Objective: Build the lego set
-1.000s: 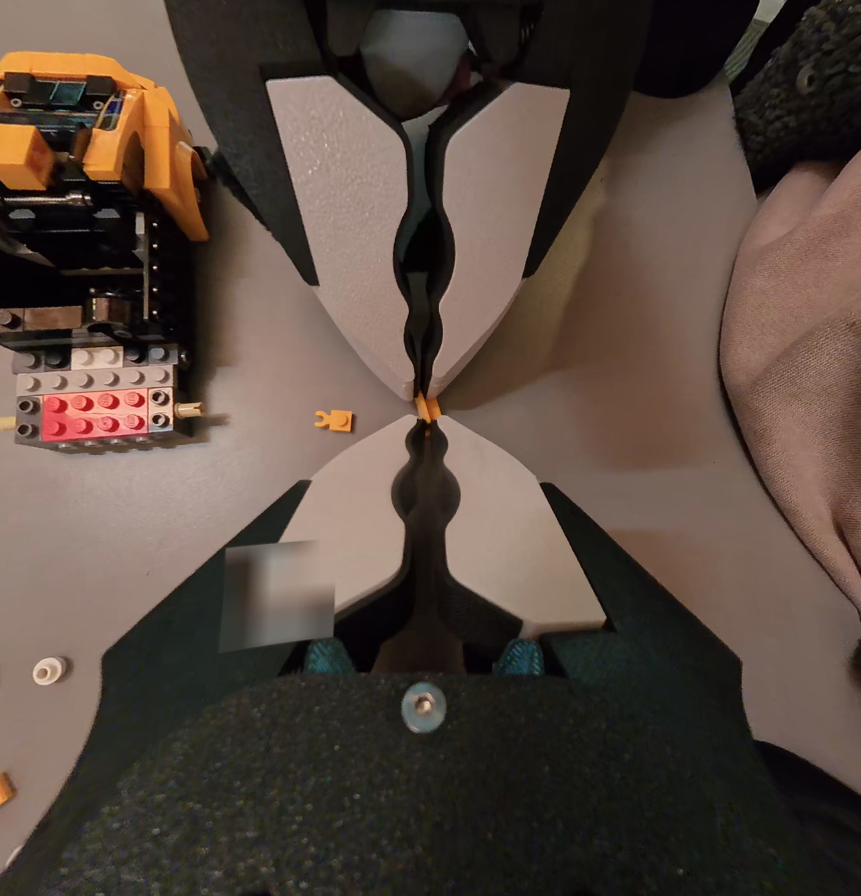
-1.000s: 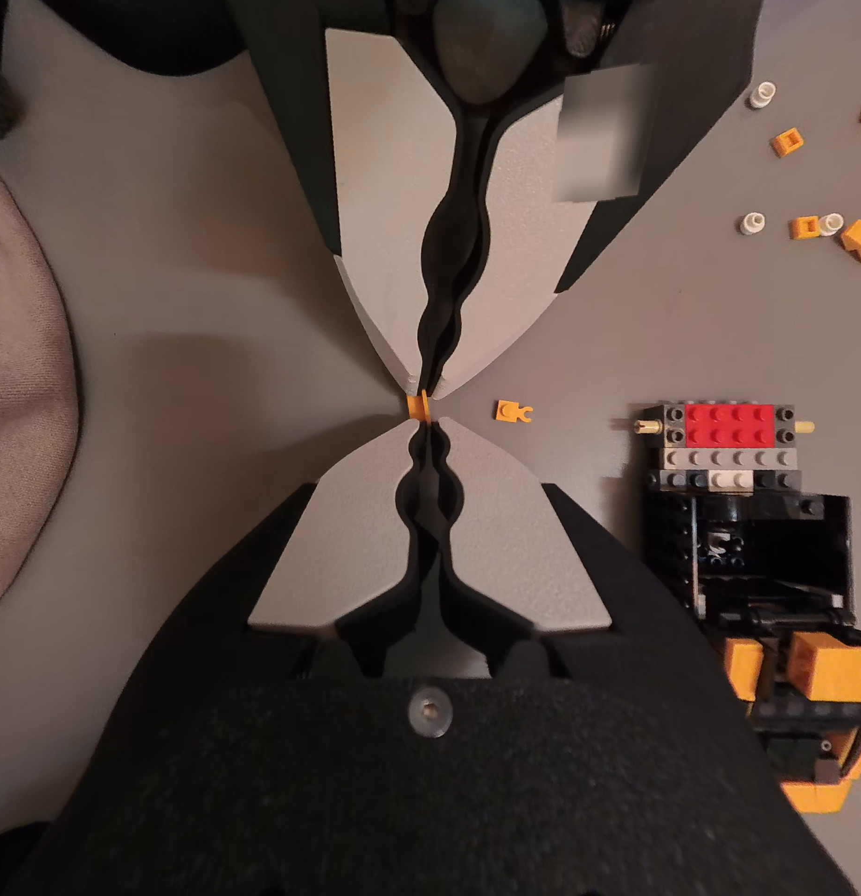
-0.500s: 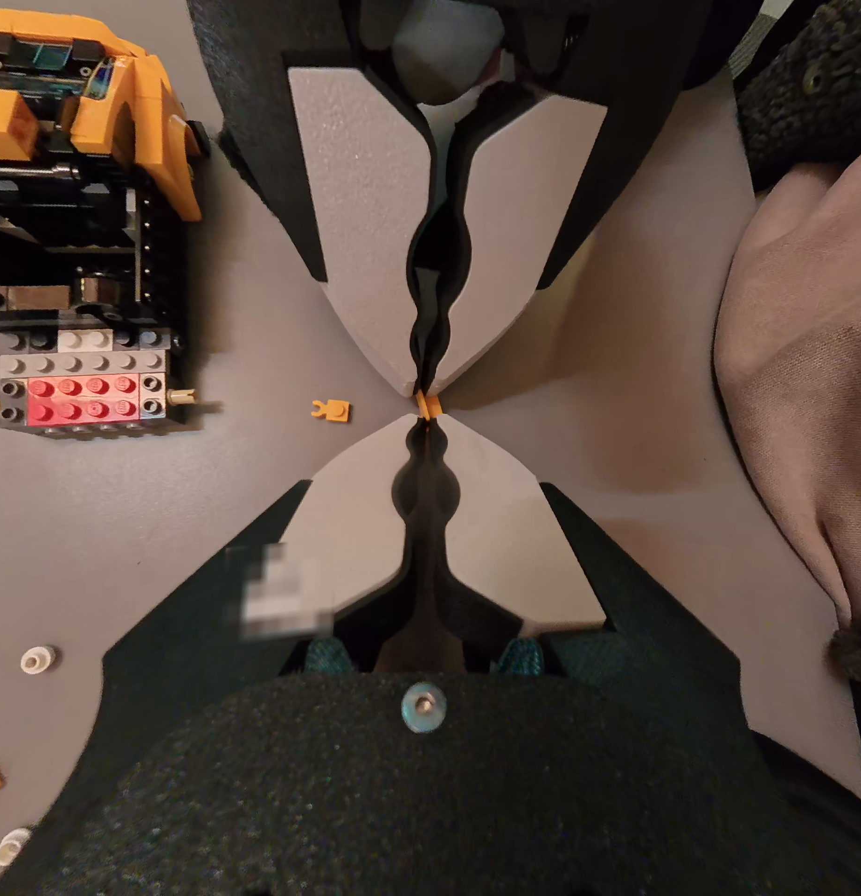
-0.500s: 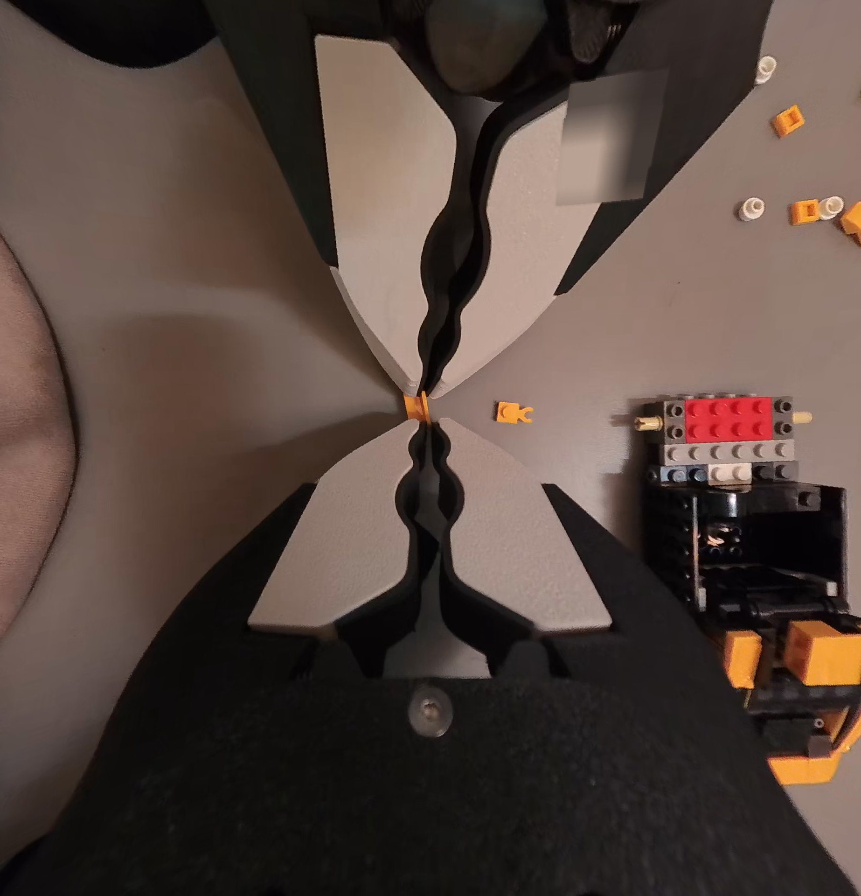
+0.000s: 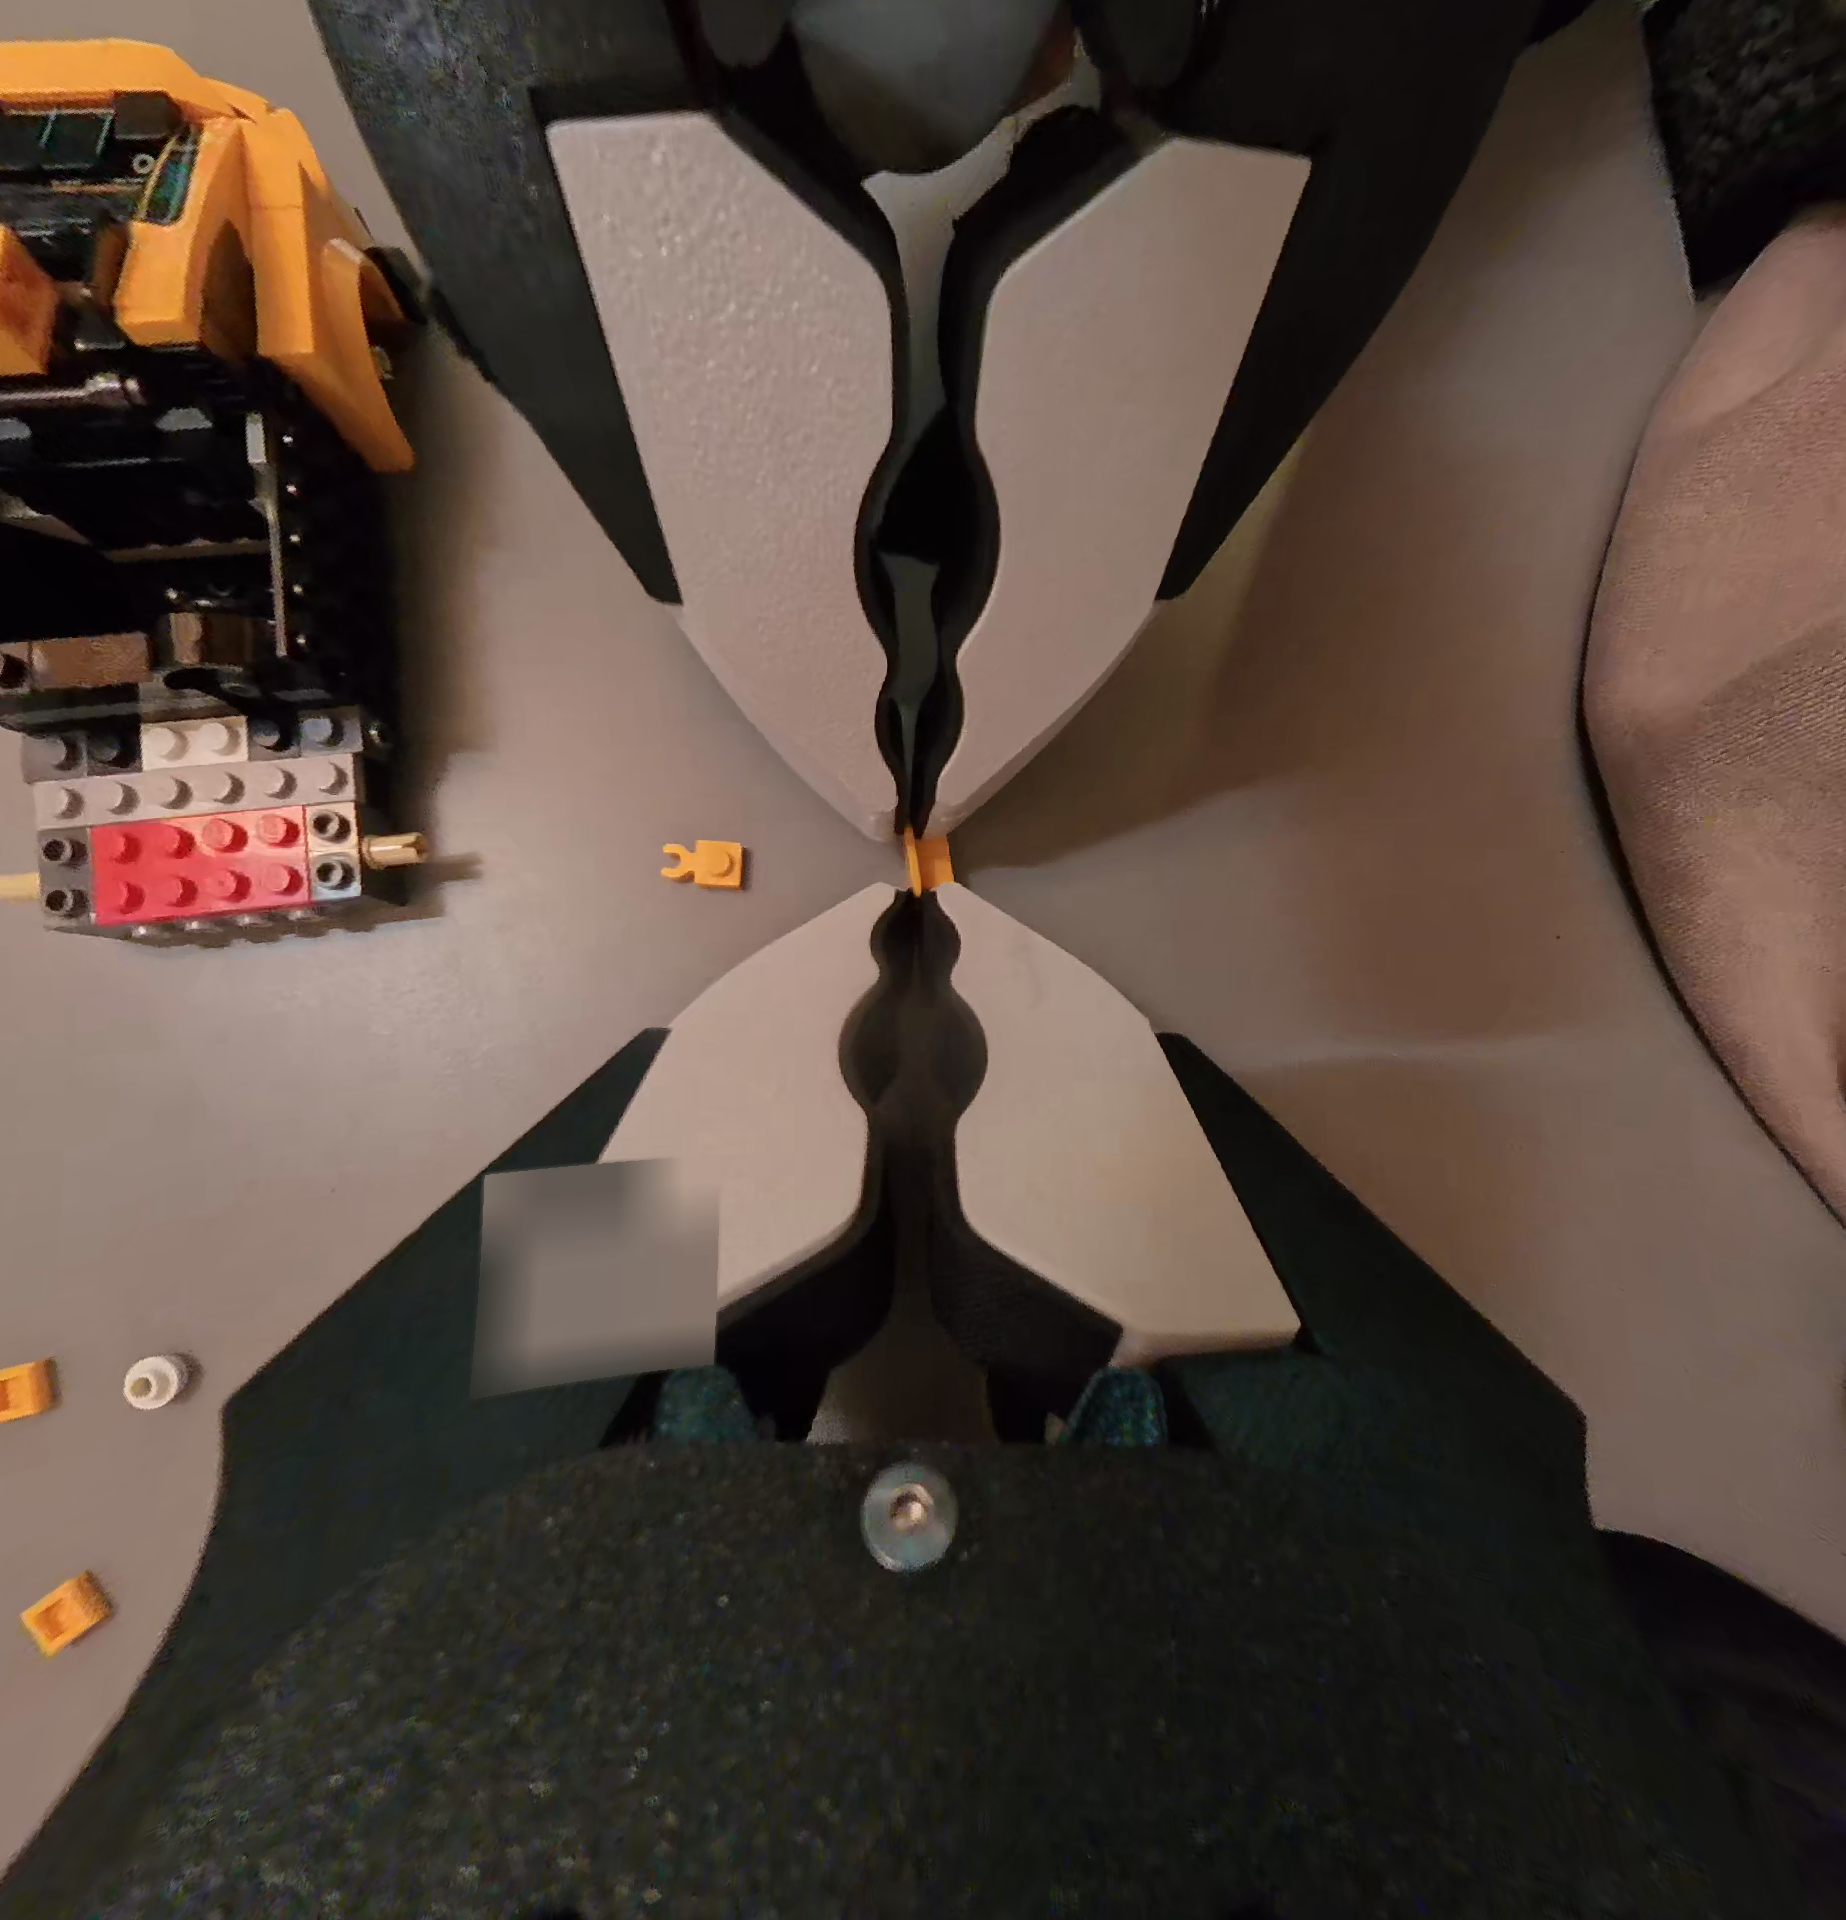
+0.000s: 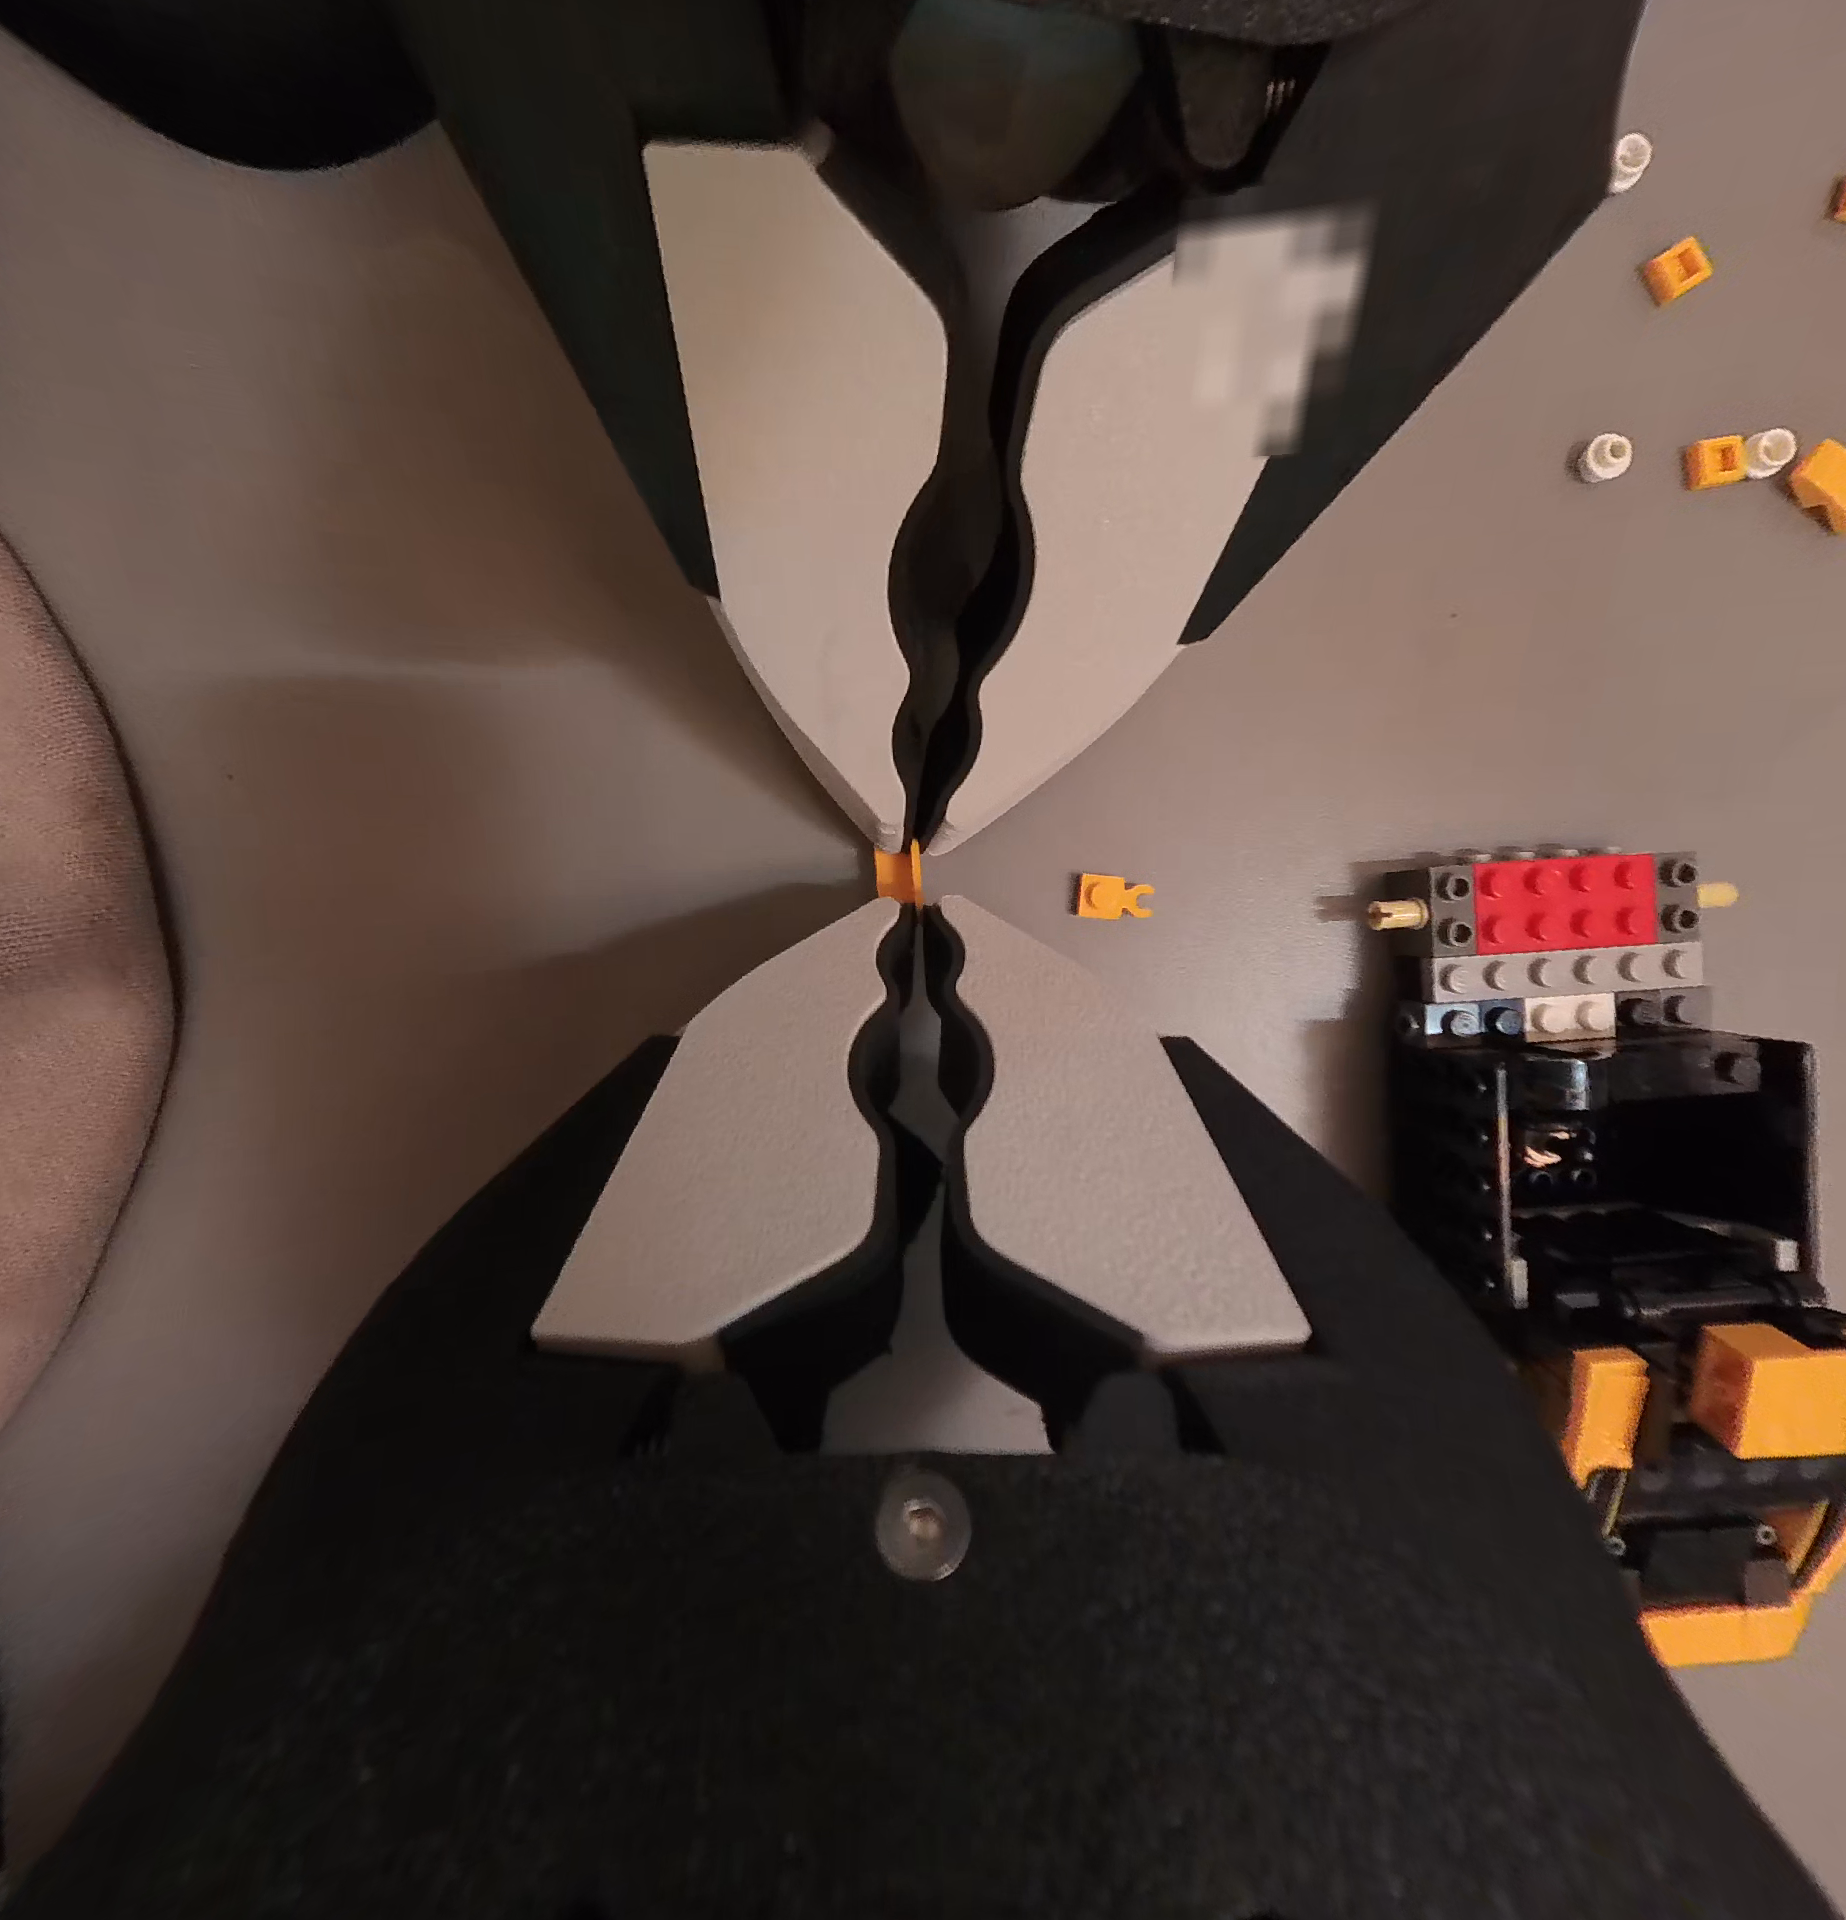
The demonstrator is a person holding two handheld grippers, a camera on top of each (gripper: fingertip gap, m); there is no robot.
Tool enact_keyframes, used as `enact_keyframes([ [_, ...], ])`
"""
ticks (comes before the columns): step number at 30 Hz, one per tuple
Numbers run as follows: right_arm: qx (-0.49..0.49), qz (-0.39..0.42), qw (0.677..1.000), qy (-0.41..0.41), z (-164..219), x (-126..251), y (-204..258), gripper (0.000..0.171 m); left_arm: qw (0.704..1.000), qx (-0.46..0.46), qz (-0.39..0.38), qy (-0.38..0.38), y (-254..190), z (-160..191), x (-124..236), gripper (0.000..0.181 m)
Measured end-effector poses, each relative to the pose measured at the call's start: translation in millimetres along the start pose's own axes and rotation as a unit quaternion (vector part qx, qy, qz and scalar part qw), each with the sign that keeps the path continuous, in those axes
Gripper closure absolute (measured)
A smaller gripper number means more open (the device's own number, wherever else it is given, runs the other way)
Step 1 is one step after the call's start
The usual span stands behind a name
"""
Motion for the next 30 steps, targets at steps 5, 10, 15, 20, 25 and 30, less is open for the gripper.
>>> enact_keyframes([
  [5, -0.003, 0.005, 1.0, 0.002, 0, 0, 1, 0.17, 1.0, -0.005, -0.009, 0.008, -1, 0, 0, 0.18],
  [10, -0.021, -0.001, 1.0, -0.003, 0, 0, 1, 0.17, 1.0, -0.003, -0.005, 0.004, -2, 0, 1, 0.18],
  [15, -0.035, -0.005, 0.999, -0.023, 2, 0, 1, 0.17, 1.0, 0.001, 0.004, -0.007, -2, 1, 1, 0.18],
  [20, -0.041, -0.019, 0.998, -0.042, 3, 2, 1, 0.168, 1.0, -0.007, 0.005, -0.012, -2, 2, 3, 0.18],
  [25, -0.043, -0.026, 0.996, -0.072, 8, 12, -5, 0.159, 0.999, 0.008, 0.022, -0.03, 2, 6, 6, 0.18],
  [30, -0.066, -0.004, 0.982, -0.177, 9, 43, -21, 0.147, 0.978, 0.08, 0.061, -0.181, 13, -10, 35, 0.181],
])
Point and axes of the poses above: each gripper's, where its closed fingertips meet, x back along the fingers, z out of its underside, y = z × x across the jaws, the point moved 5 cm from there along x, back along the fingers, and after that the axes turned 4 degrees about z, right-handed, at the moved point
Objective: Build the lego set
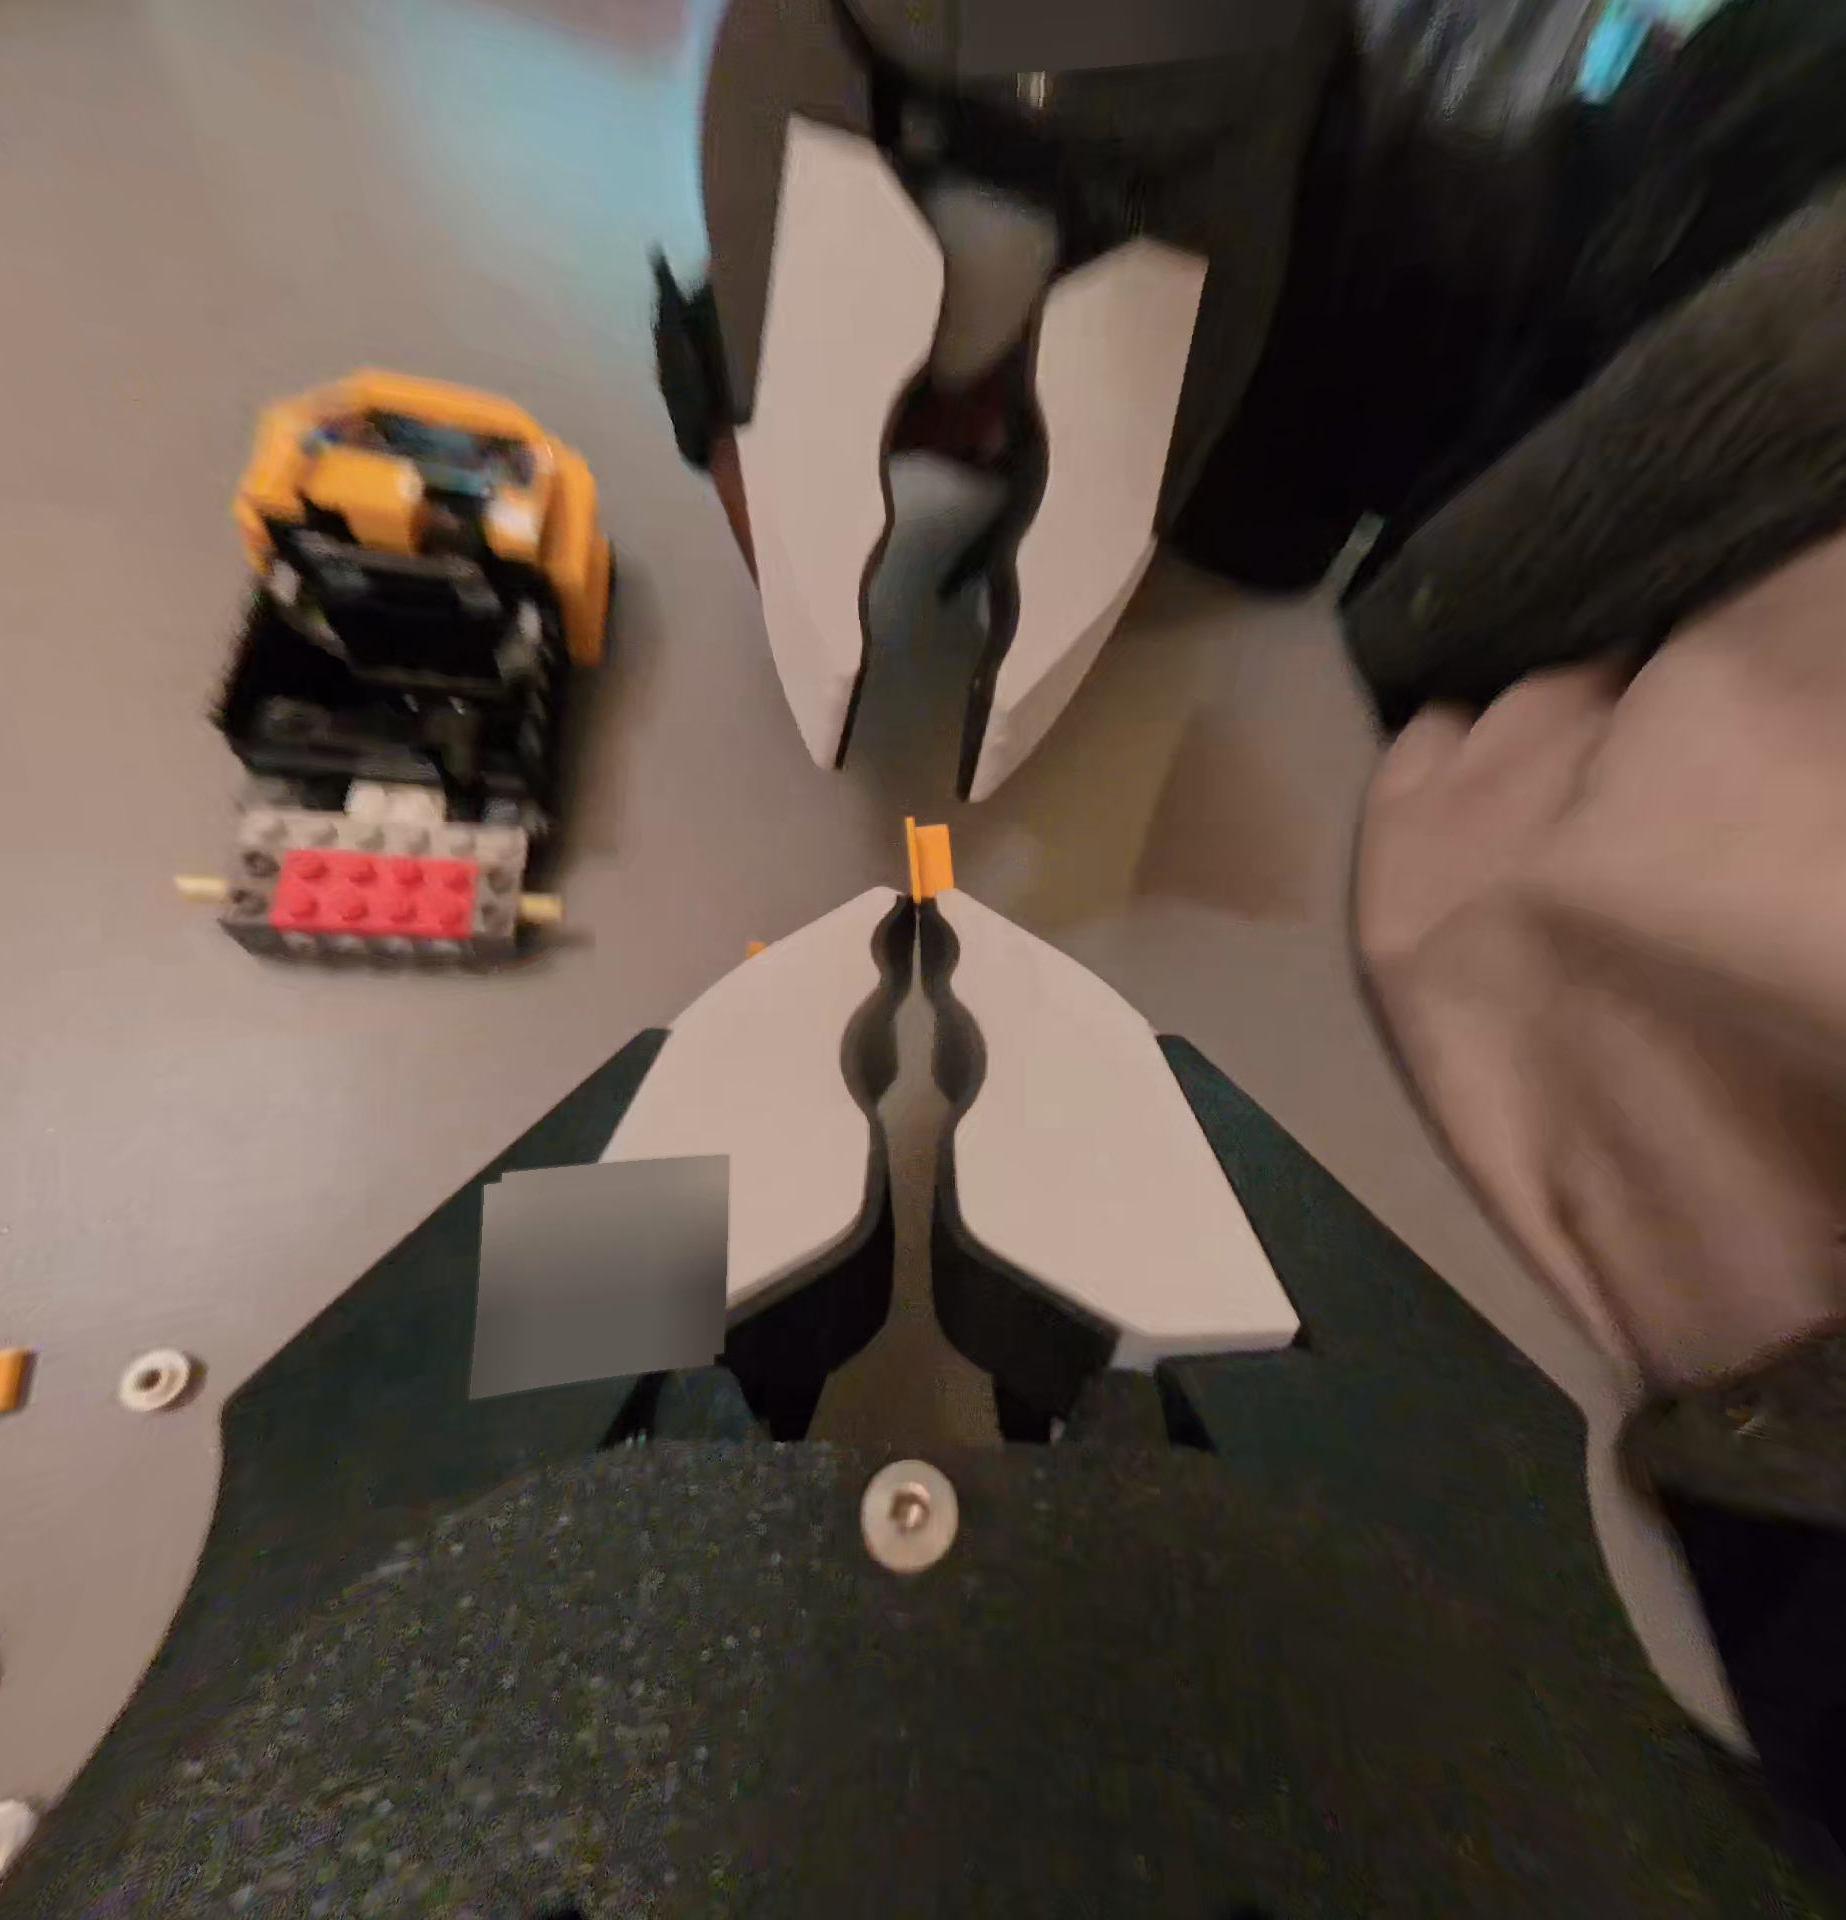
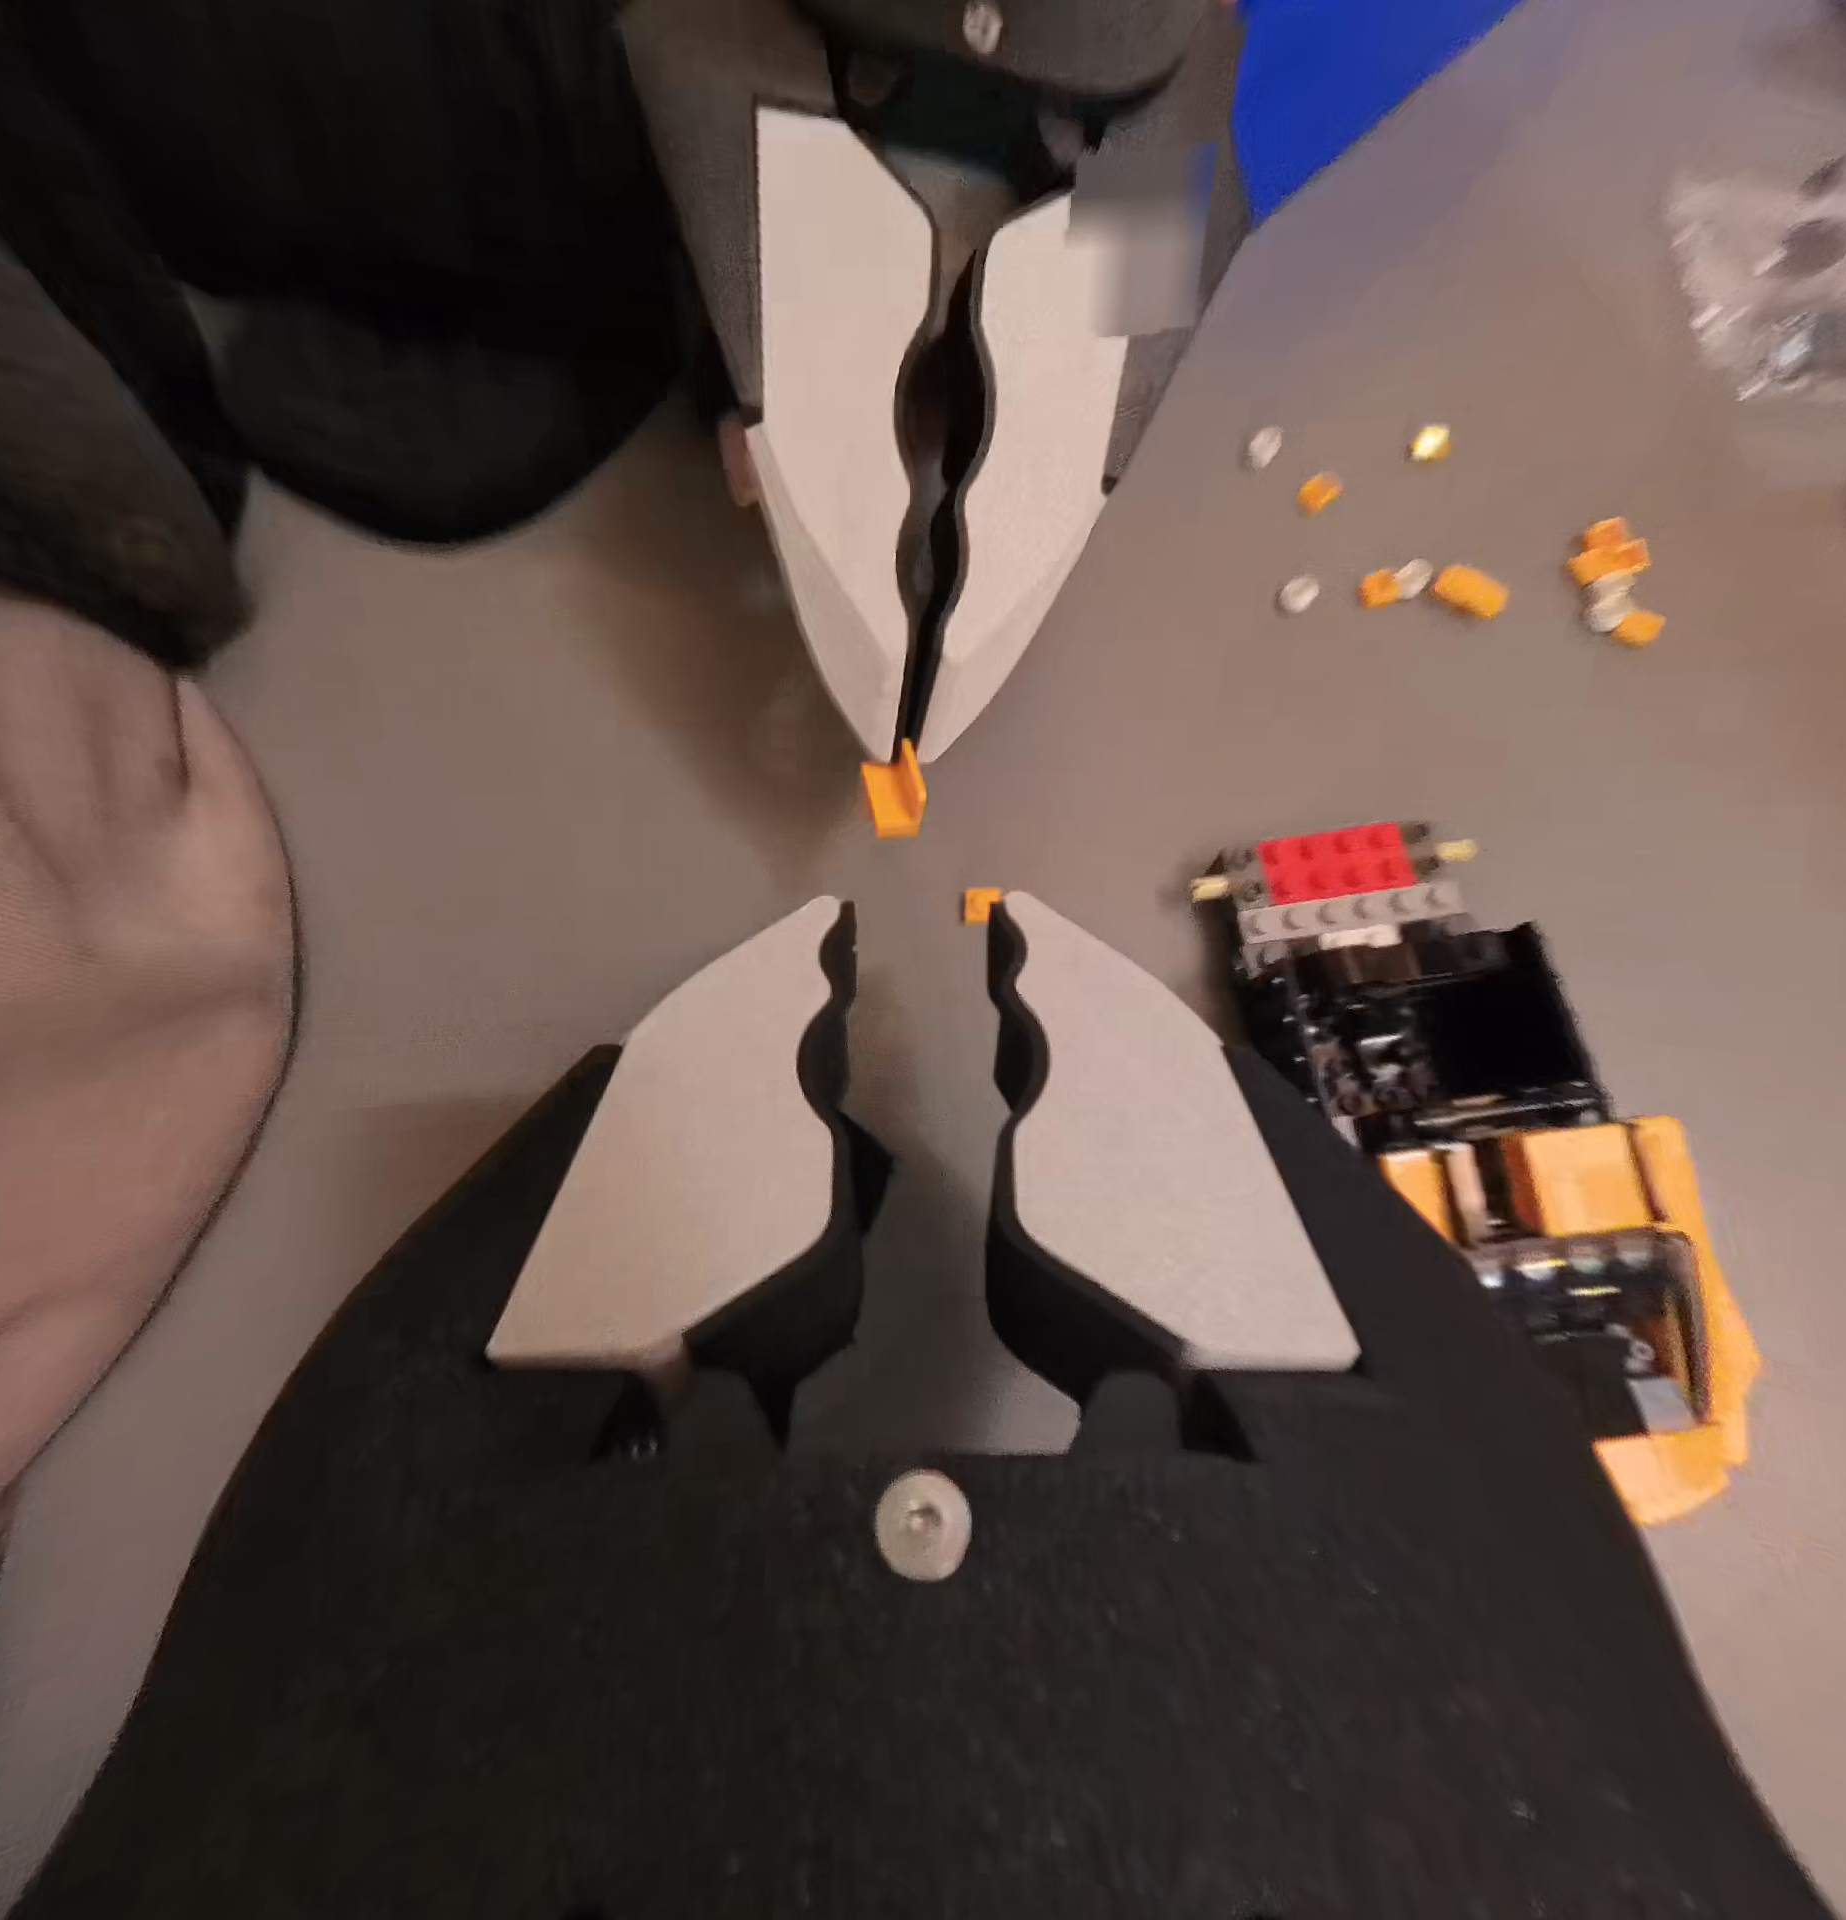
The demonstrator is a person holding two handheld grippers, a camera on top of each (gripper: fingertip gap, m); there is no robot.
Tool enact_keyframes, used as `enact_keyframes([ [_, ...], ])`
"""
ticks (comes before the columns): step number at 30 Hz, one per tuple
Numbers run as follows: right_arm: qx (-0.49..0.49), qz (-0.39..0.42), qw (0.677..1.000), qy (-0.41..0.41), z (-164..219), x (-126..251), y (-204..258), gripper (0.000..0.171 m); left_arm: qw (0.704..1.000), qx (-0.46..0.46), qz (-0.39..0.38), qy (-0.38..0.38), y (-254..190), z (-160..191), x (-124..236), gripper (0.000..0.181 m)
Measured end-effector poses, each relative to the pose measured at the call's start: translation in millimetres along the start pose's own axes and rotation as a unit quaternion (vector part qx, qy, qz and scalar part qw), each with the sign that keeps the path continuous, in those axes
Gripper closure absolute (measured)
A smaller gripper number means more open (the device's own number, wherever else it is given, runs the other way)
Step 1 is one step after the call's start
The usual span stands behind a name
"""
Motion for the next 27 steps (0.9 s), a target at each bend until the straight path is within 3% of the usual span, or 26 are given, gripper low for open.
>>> enact_keyframes([
  [5, -0.071, 0.0, 0.975, -0.213, -42, 24, -6, 0.147, 0.96, 0.084, 0.078, -0.254, -1, -43, 35, 0.181],
  [9, -0.136, 0.0, 0.943, -0.303, -64, 25, -5, 0.153, 0.928, 0.095, 0.107, -0.345, -5, -58, 44, 0.18],
  [15, -0.186, -0.026, 0.921, -0.341, -69, 29, -5, 0.163, 0.923, 0.08, 0.102, -0.362, -8, -60, 46, 0.18],
  [27, -0.129, -0.013, 0.946, -0.298, -66, 29, 1, 0.163, 0.947, 0.002, 0.052, -0.317, -15, -59, 45, 0.175],
])
Point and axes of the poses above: each gripper's, where its closed fingertips meet, x back along the fingers, z out of its underside, y = z × x across the jaws, the point moved 5 cm from there along x, back along the fingers, and after that the axes turned 4 degrees about z, right-handed, at the moved point
